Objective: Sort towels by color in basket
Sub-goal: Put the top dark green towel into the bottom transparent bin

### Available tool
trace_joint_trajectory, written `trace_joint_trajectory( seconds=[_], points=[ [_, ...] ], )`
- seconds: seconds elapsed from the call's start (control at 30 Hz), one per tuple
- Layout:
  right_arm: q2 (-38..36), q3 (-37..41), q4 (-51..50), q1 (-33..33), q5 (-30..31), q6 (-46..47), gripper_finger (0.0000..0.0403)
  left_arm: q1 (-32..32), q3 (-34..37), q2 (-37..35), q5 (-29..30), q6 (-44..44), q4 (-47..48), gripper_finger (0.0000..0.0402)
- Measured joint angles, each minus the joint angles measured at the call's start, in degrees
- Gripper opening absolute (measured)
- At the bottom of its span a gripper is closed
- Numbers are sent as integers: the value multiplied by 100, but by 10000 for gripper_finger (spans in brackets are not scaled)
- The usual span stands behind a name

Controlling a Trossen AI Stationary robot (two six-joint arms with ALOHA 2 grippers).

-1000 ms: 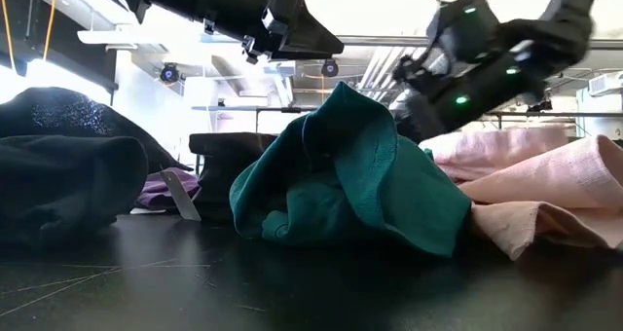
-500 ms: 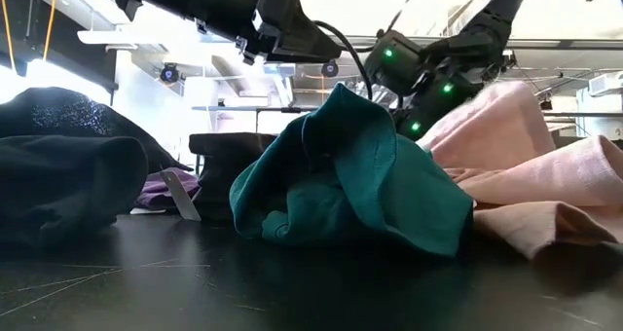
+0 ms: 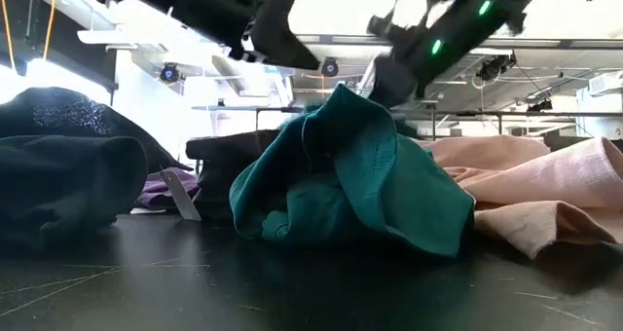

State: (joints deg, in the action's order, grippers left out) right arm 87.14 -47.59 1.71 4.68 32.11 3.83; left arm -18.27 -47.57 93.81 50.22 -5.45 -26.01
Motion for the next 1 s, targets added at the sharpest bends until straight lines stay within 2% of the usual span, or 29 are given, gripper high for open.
trace_joint_trajectory(
  seconds=[0.2, 0.33, 0.43, 0.5, 0.63, 0.7, 0.77, 0.87, 1.0],
  points=[
    [-1029, 0, -574, 980, 1349, 85, 14, -516, -4, -395, 1495, 68, 520, 133],
    [-1472, 0, -842, 1790, 1965, 9, 8, -769, 0, -606, 2016, 82, 1044, 133],
    [-1708, -16, -1277, 2369, 2047, 78, 5, -852, 0, -707, 2336, 83, 1310, 133],
    [-1804, -231, -1820, 2731, 1787, 513, 6, -855, 0, -743, 2446, 79, 1532, 133],
    [-1806, -1073, -3436, 3442, 1040, 2243, 7, -869, 0, -792, 2467, 81, 1619, 133],
    [-1703, -1504, -4354, 3759, 457, 3256, 5, -913, 0, -792, 2461, 81, 1671, 133],
    [-1588, -1818, -5158, 4052, -398, 4425, 5, -984, 0, -792, 2463, 89, 1790, 133],
    [-1409, -2040, -5807, 4619, -1434, 6151, 5, -1113, 0, -792, 2461, 156, 2004, 133],
    [-1159, -2061, -6080, 5308, -1838, 7959, 5, -1232, 0, -792, 2456, 577, 2508, 133]
  ],
)
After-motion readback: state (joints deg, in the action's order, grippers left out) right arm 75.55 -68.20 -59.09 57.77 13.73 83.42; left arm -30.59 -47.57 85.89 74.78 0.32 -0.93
